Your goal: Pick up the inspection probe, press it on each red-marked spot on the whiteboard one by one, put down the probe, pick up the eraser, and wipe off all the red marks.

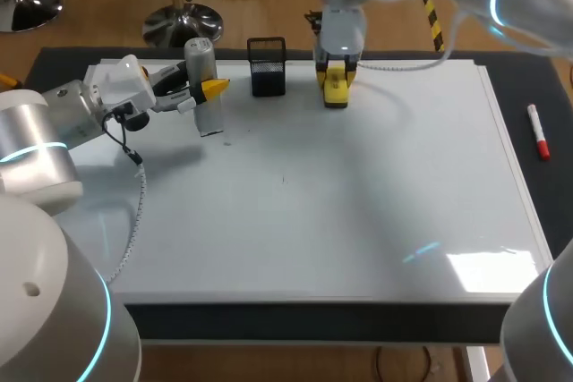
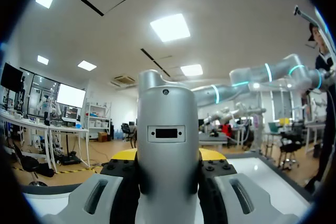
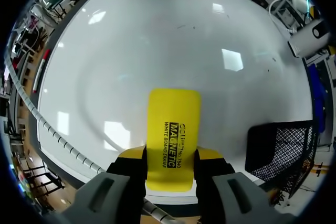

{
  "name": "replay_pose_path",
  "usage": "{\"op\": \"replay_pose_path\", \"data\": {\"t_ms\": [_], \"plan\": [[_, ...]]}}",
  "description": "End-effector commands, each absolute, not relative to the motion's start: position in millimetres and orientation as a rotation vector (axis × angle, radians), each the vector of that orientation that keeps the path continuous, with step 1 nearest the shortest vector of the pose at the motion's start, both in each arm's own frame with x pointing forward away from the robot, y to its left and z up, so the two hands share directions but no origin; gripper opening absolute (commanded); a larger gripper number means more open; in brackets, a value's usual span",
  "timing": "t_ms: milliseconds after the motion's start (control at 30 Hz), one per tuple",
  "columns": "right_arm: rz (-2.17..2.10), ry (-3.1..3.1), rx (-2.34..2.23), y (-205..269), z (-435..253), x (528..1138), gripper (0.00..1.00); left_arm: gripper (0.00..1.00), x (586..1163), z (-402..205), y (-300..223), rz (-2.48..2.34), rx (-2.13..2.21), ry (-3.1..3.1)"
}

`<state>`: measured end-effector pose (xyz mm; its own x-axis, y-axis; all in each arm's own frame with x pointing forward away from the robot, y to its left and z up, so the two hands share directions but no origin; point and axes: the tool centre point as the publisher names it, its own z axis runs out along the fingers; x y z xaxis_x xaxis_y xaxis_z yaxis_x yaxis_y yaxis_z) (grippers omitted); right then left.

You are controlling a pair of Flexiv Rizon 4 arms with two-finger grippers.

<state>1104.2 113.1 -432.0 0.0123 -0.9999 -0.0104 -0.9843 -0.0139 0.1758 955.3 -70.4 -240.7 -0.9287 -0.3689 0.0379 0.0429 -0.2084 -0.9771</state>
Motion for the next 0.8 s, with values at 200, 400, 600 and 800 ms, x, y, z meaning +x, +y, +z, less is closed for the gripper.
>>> {"op": "replay_pose_path", "data": {"t_ms": [200,400,600,800], "plan": [[-0.146,-2.121,2.128,116,-433,1102,1.0,0.0,955,-240,-71,-2.218,-0.386,1.779],[-0.136,-2.183,2.121,112,-416,1094,1.0,0.0,955,-240,-71,-2.218,-0.386,1.779],[-0.282,-2.397,2.071,99,-392,1086,1.0,0.0,955,-240,-71,-2.218,-0.386,1.779],[-0.37,-2.561,2.025,85,-363,1081,1.0,0.0,955,-240,-71,-2.218,-0.386,1.779]]}}
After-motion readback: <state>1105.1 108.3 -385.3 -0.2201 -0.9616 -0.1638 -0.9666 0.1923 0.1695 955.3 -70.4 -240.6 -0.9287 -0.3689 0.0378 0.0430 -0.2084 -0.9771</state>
